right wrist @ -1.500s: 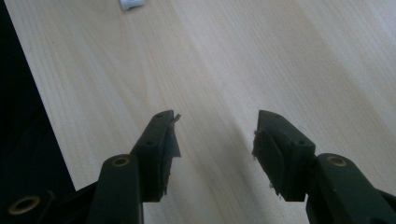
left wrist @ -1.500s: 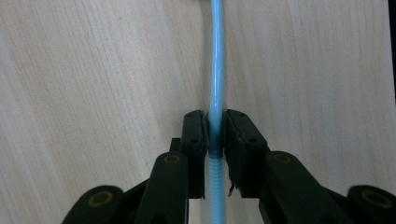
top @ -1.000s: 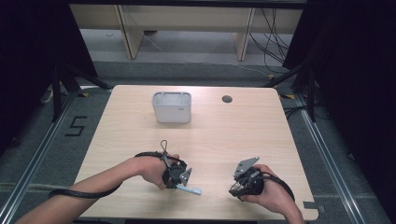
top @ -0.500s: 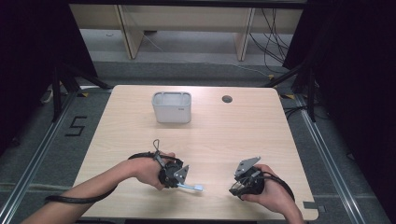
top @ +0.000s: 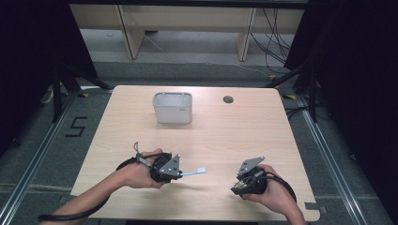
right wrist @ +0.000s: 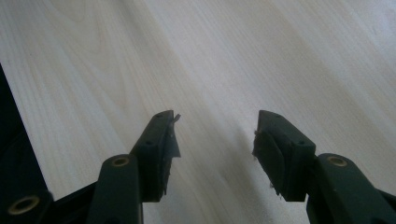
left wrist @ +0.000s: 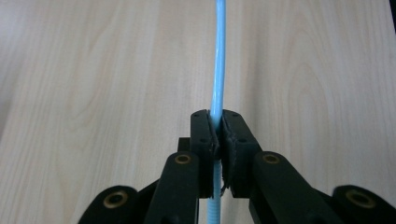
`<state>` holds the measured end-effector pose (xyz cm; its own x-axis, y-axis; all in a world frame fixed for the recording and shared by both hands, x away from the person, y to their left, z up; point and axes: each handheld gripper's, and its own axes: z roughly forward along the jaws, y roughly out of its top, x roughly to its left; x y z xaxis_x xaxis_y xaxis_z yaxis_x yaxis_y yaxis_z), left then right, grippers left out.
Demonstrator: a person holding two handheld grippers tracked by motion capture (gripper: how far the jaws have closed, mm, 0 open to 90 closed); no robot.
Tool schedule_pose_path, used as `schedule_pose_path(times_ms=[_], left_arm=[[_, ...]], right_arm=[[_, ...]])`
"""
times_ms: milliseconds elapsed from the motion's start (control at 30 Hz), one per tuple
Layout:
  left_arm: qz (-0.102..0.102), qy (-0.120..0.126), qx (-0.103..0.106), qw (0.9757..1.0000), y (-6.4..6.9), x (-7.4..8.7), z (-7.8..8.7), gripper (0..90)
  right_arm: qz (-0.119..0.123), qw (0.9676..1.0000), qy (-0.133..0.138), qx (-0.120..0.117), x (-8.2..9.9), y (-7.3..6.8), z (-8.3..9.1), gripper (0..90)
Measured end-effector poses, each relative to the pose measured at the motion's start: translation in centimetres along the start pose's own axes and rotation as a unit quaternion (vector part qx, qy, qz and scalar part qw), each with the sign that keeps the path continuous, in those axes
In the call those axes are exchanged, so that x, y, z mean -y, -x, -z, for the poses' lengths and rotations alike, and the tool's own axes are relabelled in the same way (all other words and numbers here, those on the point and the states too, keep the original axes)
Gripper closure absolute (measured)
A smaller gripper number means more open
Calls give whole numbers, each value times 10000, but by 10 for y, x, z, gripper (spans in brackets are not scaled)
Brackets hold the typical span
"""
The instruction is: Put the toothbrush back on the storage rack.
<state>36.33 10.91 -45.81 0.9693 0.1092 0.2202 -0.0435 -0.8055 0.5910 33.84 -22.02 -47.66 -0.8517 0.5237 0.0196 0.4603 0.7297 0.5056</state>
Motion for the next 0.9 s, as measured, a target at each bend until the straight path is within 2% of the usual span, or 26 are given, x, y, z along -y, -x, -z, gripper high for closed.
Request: schedule_pose_path(times_ms=[33,67,100,133,200,233,267,300,333,400,433,467,500,533,567,600,633,700,733,767,800,833,867,900], left_arm=[[145,136,-111,9997,1,2,2,832],[153,152,-151,9997,0,3,4,832],[251,265,-231,9991,0,5,7,832],[442,393,-307,9978,2,6,7,832],[721,619,-515,9941,3,10,9,832],[826,594,-665,9926,3,11,11,832],[1005,670,-833,9892,4,12,12,832],[1201,777,-1043,9842,4,14,13,833],[1412,864,-1164,9793,4,15,14,833],[1755,1014,-1566,9666,3,19,17,833],[1865,1080,-1718,9613,1,21,19,833],[2056,1236,-1867,9527,1,23,19,833],[2082,1183,-2001,9501,-1,25,21,833],[2210,1329,-2100,9431,-1,26,21,833],[2271,1401,-2209,9381,-2,27,21,833],[2296,1361,-2302,9358,-4,28,22,833],[2419,1476,-2423,9279,-4,30,22,833],[2602,1466,-2591,9185,-6,32,23,832],[2572,1550,-2719,9143,-9,33,24,832],[2636,1523,-2841,9092,-10,35,25,833],[2730,1577,-2959,9017,-12,37,26,832],[2837,1598,-3035,8955,-13,38,27,833],[2895,1572,-3142,8904,-14,39,28,832],[2970,1605,-3254,8832,-16,41,29,832]], right_arm=[[71,10000,41,24,0,1,-1,481],[46,10000,36,58,0,0,0,481],[65,10000,43,55,0,1,0,481],[19,10000,42,50,0,0,0,481],[-13,10000,47,51,0,0,-1,482],[-65,10000,41,39,0,-1,-1,481],[-58,10000,47,42,0,-1,-1,481],[-100,9999,36,29,0,-2,-1,482],[-42,10000,60,39,0,-1,-1,481],[-86,9999,48,61,0,-2,-1,481],[-115,9999,95,50,0,-3,-1,482],[-78,9999,113,39,0,-2,-1,482],[-147,9998,111,30,0,-4,-1,481],[-117,9998,113,60,0,-4,-1,482],[-9,9999,119,53,-1,-2,-1,482],[-28,9999,109,43,-1,-2,-1,482],[-87,9999,76,69,-1,-3,0,482],[-71,9999,72,96,-1,-3,0,482],[-79,9999,76,108,-1,-3,0,482],[33,9998,150,90,-1,-2,-2,482],[-3,9999,133,91,-1,-2,-2,482],[-11,9999,125,25,-2,-2,-2,482],[26,9999,137,32,-2,-2,-2,482],[21,9999,144,33,-2,-2,-2,482]])
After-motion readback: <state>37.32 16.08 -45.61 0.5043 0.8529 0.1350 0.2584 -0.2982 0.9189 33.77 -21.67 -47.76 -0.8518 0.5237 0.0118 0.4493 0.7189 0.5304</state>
